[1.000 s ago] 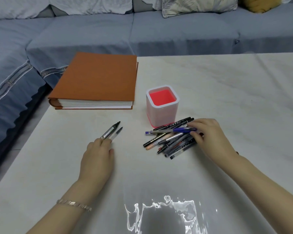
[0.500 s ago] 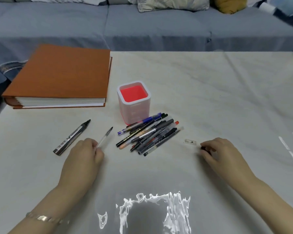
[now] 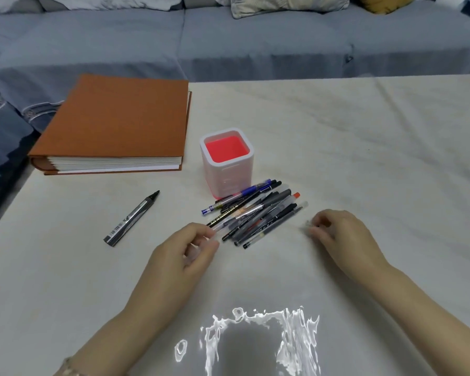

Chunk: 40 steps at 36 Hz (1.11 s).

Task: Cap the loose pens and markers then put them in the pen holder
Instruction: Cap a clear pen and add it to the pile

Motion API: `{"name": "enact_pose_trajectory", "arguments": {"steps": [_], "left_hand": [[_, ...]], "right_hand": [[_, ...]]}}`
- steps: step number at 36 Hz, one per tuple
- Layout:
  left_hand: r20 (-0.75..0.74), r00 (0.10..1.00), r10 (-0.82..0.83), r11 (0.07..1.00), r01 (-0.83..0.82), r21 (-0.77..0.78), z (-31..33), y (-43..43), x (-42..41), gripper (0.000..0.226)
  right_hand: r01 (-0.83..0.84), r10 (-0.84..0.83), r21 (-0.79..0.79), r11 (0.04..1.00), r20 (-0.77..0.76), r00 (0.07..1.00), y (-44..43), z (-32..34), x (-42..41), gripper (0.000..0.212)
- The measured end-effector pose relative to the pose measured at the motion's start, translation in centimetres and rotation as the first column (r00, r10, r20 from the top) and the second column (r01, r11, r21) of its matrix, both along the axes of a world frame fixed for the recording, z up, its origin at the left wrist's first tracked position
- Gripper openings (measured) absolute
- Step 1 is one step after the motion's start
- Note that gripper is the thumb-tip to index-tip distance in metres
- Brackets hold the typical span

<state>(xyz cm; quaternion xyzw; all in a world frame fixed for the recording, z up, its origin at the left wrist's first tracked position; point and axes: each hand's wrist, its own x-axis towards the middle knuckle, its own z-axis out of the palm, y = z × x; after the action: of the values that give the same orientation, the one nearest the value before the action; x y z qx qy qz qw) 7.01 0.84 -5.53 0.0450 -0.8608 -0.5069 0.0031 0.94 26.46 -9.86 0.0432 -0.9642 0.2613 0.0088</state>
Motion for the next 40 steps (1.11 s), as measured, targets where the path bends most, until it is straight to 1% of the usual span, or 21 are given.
{"name": "enact_pose_trajectory", "arguments": {"steps": [2, 4, 6, 8, 12, 17, 21, 23, 25, 26, 30, 31, 34, 36, 38, 40], "left_hand": [[-0.002, 1.000, -0.001, 0.999, 0.001, 0.051, 0.3, 0.2, 0.2, 0.020], [-0.007, 1.000, -0.017, 0.997, 0.018, 0.074, 0.5, 0.4, 0.3, 0.017], [-0.026, 0.999, -0.045, 0.997, 0.046, 0.057, 0.6, 0.6, 0.5, 0.020], [-0.047, 0.997, -0.067, 0.997, 0.068, 0.034, 0.9, 0.7, 0.6, 0.022], [-0.085, 0.991, -0.106, 0.994, 0.106, -0.002, 1.3, 0.9, 0.8, 0.014], [-0.109, 0.983, -0.145, 0.989, 0.143, -0.031, 1.3, 0.8, 1.0, 0.013], [-0.136, 0.977, -0.162, 0.986, 0.155, -0.060, 0.9, 0.7, 1.1, 0.023], [-0.144, 0.976, -0.162, 0.986, 0.153, -0.070, 0.8, 0.7, 1.1, 0.023], [-0.151, 0.974, -0.166, 0.985, 0.156, -0.074, 0.8, 0.6, 1.1, 0.022], [-0.156, 0.973, -0.172, 0.984, 0.162, -0.076, 0.8, 0.6, 1.1, 0.020], [-0.178, 0.963, -0.201, 0.975, 0.179, -0.129, 0.8, 0.7, 1.3, 0.003], [-0.191, 0.961, -0.200, 0.975, 0.176, -0.134, 0.8, 0.7, 1.3, 0.003], [-0.256, 0.945, -0.205, 0.975, 0.175, -0.135, 0.8, 0.7, 1.3, 0.015], [-0.312, 0.924, -0.222, 0.971, 0.181, -0.158, 0.8, 0.6, 1.2, 0.012], [-0.380, 0.892, -0.244, 0.963, 0.178, -0.200, 0.6, 0.6, 1.2, 0.007], [-0.429, 0.867, -0.252, 0.960, 0.171, -0.220, 0.5, 0.7, 1.1, 0.008]], "right_hand": [[-0.012, 0.021, -0.238, 0.971, 0.034, 0.999, -0.8, 1.3, 0.7, 0.015], [-0.038, 0.057, -0.427, 0.903, 0.032, 0.998, -1.8, 2.8, 1.5, 0.020], [-0.070, 0.094, -0.546, 0.835, 0.015, 0.995, -2.8, 4.2, 2.3, 0.023], [-0.088, 0.114, -0.598, 0.797, 0.006, 0.993, -3.4, 5.3, 2.9, 0.024], [-0.090, 0.126, -0.609, 0.788, 0.017, 0.992, -4.1, 6.0, 3.6, 0.020], [-0.090, 0.136, -0.624, 0.776, 0.027, 0.990, -4.5, 6.5, 4.0, 0.031], [-0.114, 0.170, -0.615, 0.780, 0.033, 0.985, -4.9, 6.6, 4.1, 0.037], [-0.123, 0.178, -0.612, 0.781, 0.029, 0.984, -4.9, 6.6, 4.2, 0.032], [-0.134, 0.188, -0.612, 0.779, 0.024, 0.982, -5.0, 6.6, 4.2, 0.021], [-0.138, 0.194, -0.611, 0.780, 0.026, 0.981, -5.0, 6.6, 4.3, 0.019], [-0.174, 0.242, -0.611, 0.772, 0.030, 0.970, -5.3, 6.4, 4.6, 0.021], [-0.184, 0.252, -0.613, 0.769, 0.025, 0.967, -5.4, 6.4, 4.7, 0.021], [-0.251, 0.273, -0.586, 0.770, -0.053, 0.961, -5.4, 6.1, 4.8, 0.013], [-0.300, 0.285, -0.566, 0.768, -0.117, 0.951, -5.5, 5.9, 4.9, 0.014], [-0.305, 0.274, -0.591, 0.747, -0.143, 0.951, -5.5, 5.6, 5.0, 0.017], [-0.301, 0.262, -0.616, 0.728, -0.156, 0.952, -5.6, 5.5, 5.0, 0.018]]}}
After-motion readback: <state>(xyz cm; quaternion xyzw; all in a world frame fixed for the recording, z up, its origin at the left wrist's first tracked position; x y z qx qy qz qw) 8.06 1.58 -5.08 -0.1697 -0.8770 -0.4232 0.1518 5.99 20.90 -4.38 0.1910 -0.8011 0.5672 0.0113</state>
